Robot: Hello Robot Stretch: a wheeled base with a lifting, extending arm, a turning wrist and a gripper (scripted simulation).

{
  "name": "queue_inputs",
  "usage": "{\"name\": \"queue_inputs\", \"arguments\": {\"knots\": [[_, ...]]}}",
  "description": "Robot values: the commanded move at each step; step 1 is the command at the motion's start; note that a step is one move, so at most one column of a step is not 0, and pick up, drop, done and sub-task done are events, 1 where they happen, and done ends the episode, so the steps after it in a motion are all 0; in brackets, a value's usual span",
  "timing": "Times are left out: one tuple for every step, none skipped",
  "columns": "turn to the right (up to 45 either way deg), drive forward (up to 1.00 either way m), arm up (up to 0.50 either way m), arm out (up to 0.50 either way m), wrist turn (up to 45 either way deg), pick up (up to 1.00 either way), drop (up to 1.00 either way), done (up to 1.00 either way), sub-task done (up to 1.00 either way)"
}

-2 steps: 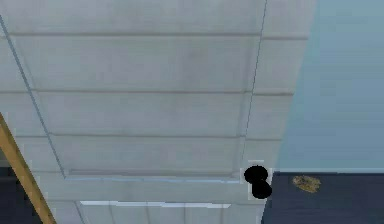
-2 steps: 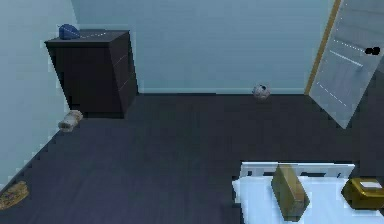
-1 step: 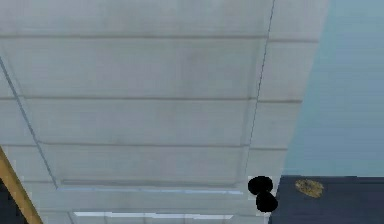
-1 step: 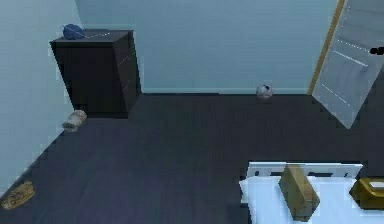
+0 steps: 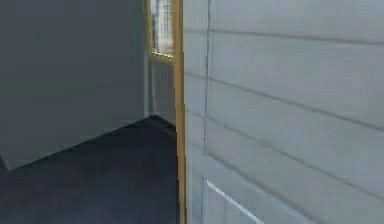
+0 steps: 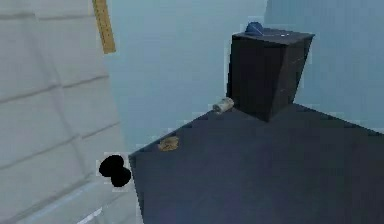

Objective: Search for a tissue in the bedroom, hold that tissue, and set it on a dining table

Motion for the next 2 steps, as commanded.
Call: {"name": "queue_inputs", "arguments": {"knots": [[-36.0,0.0,0.0,0.0,0.0,0.0,0.0,0.0,0.0],[0.0,0.75,0.0,0.0,0.0,0.0,0.0,0.0,0.0]]}}
